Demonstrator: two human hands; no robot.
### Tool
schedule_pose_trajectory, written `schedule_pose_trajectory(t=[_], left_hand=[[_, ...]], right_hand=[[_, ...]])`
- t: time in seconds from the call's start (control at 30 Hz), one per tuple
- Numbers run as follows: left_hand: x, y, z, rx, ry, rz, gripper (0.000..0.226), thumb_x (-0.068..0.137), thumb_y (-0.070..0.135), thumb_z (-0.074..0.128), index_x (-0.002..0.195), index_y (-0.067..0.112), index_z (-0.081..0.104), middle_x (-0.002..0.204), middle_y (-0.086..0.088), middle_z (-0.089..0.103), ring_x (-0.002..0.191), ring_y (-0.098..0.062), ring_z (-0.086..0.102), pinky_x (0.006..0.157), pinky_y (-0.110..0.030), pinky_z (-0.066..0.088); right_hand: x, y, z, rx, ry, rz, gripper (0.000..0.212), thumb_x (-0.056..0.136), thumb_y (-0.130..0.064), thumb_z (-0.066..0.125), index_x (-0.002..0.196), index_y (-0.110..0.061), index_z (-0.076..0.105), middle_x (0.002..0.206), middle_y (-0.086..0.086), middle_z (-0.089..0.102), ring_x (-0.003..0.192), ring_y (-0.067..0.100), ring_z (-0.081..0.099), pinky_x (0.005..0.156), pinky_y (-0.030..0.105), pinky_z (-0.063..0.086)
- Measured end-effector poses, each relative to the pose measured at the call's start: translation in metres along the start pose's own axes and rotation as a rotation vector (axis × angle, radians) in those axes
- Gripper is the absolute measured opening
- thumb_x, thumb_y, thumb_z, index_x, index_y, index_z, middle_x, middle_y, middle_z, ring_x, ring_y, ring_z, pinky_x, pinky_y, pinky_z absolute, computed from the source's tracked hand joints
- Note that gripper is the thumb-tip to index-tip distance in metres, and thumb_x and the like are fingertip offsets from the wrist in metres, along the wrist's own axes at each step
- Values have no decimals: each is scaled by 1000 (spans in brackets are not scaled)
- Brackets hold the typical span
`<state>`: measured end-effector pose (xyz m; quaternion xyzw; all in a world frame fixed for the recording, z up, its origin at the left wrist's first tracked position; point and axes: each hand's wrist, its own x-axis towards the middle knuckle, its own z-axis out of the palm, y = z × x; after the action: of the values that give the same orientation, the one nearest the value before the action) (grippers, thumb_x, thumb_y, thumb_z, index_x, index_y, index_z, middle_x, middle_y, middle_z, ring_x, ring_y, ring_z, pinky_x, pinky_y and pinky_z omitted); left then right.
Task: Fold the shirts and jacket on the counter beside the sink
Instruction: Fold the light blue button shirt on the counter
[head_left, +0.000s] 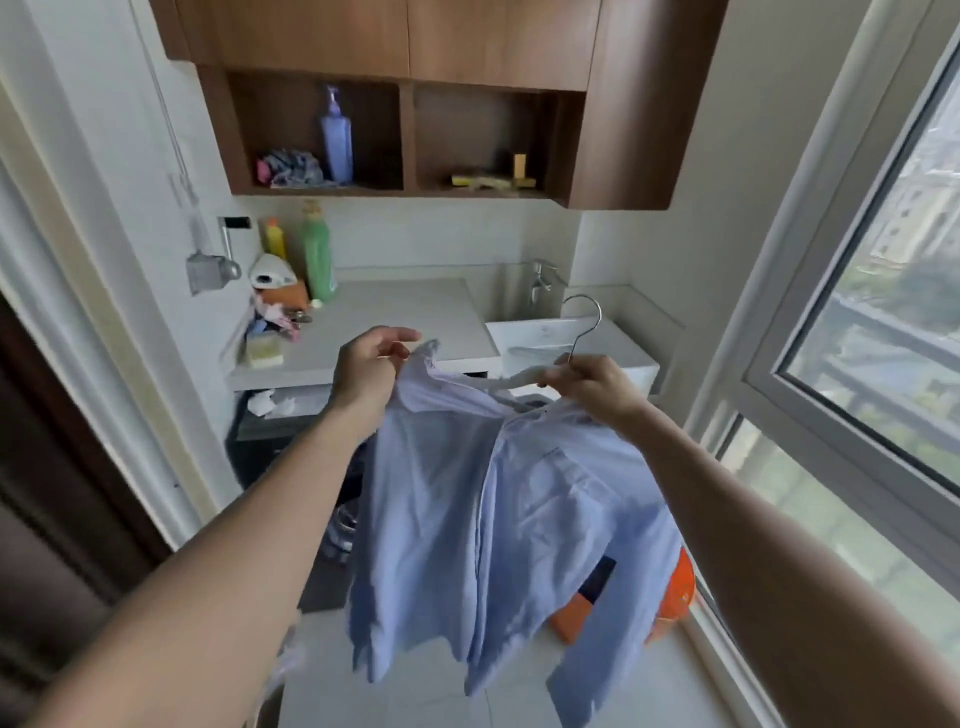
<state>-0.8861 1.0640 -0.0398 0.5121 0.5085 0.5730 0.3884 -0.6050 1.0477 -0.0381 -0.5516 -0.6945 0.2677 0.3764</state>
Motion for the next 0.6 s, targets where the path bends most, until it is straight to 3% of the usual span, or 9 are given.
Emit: schedule_pose_trajectory(t=[0.1,0.17,0.2,0.23,0.27,0.33,0.4,0.5,0.6], left_hand=[[60,-25,-12,67,-48,-64,43,94,-10,48,88,24,74,80,-2,66,76,-17,57,67,-21,43],[100,-37,-11,169,-102,-96,15,97,16,60,98,24,73,95,-1,72,88,-16,65,71,-23,46],[123,-42,-10,225,-145,-120,16,93,35,67,103,24,71,99,2,72,93,-14,66,71,-24,46],[142,-48,-9,292,-202,-132,33,84,49,72,106,25,68,99,5,71,94,-12,66,70,-26,47],[166,-53,-9,378,-266,-139,43,78,52,78,108,25,64,98,5,67,92,-13,66,68,-28,49],[194,-62,-7,535,-346,-109,42,78,33,81,113,22,62,103,-2,64,89,-22,66,72,-32,54],[239,-74,-13,665,-347,-65,31,85,16,70,115,16,65,110,-7,66,93,-25,63,75,-29,50],[297,-84,-25,800,-302,3,10,89,16,62,95,13,69,102,-7,68,91,-23,60,69,-29,46],[340,-98,-26,891,-319,-92,15,90,18,52,77,14,55,89,-13,65,78,-31,67,57,-30,47]], right_hand=[[57,8,20,62,-20,3,22,80,-45,64,71,-26,72,65,-10,59,65,9,51,67,32,40],[94,11,35,31,-41,-19,22,80,-45,62,70,-27,72,70,-7,70,69,10,59,70,37,45],[116,10,43,16,-53,-34,21,81,-42,62,70,-28,73,72,-4,73,71,10,62,73,38,48],[134,8,51,-2,-68,-53,20,82,-39,64,69,-28,74,73,-2,74,72,10,63,75,39,50],[158,7,61,-17,-74,-65,18,84,-36,65,70,-27,74,72,-2,74,72,11,64,76,40,51],[188,3,70,-62,-79,-81,15,86,-29,68,72,-27,74,70,-3,74,70,11,63,75,40,52],[231,2,78,-104,-90,-67,14,88,-25,71,75,-29,74,67,-5,72,66,8,60,71,35,51],[275,9,77,-84,-50,-13,11,88,-26,72,80,-20,76,68,-2,72,64,7,57,70,33,48],[296,30,75,-48,-10,74,18,90,-26,71,78,-13,75,71,1,73,66,8,56,69,31,45]])
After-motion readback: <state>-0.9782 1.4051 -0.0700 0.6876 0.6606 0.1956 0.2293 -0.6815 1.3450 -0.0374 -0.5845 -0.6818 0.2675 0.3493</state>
